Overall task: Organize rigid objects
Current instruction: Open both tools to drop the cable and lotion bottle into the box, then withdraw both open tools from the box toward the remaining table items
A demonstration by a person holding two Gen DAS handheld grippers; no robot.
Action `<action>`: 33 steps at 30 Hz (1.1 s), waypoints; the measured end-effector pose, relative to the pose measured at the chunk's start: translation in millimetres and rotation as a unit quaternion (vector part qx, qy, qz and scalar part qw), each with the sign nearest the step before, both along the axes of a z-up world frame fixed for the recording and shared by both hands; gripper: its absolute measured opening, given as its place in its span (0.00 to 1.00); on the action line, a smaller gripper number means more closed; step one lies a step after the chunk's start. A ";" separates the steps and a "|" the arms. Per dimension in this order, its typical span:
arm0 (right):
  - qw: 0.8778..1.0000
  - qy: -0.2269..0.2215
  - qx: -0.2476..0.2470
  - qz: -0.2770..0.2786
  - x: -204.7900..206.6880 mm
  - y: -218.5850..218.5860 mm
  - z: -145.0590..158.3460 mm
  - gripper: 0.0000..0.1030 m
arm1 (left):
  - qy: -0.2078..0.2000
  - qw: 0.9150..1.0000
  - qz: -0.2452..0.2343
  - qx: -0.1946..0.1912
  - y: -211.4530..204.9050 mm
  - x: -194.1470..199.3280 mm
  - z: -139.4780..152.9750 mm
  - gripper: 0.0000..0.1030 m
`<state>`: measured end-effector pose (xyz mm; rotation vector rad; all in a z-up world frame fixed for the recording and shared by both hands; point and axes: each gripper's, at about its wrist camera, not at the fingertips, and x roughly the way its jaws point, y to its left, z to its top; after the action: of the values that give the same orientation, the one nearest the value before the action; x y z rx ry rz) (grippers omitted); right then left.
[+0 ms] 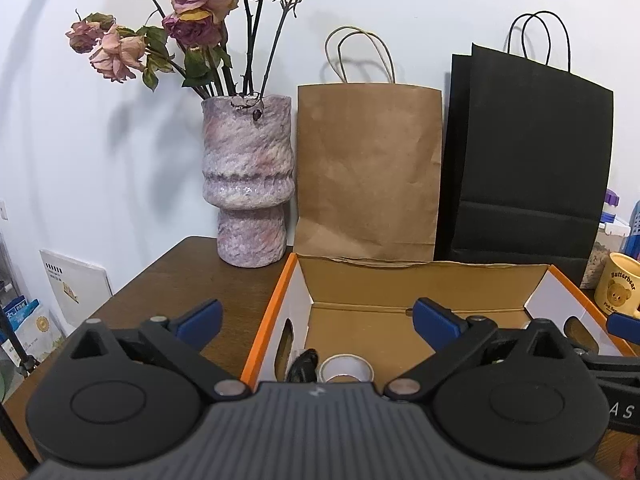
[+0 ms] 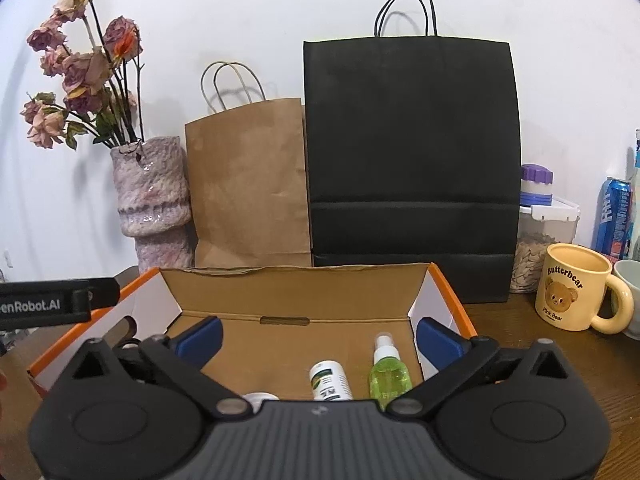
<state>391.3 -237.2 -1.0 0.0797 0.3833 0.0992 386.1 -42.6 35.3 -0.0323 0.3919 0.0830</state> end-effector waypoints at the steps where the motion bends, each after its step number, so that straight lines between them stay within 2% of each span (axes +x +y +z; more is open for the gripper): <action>1: 1.000 0.000 0.001 -0.001 -0.1 0.1 0.3 1.00 | 0.000 1.000 0.001 -0.001 0.1 0.1 -0.1 1.00; 17: 1.000 -0.008 0.002 -0.001 -16.6 -4.6 11.9 1.00 | -0.005 1.000 -0.003 -0.015 5.2 -12.1 5.6 1.00; 33: 1.000 -0.020 -0.002 -0.004 -77.8 -19.6 25.2 1.00 | -0.016 1.000 -0.007 -0.017 22.2 -66.7 13.7 1.00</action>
<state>313.5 -256.7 24.2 0.0743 0.3427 0.0929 319.4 -20.5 49.0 -0.0653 0.3617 0.0620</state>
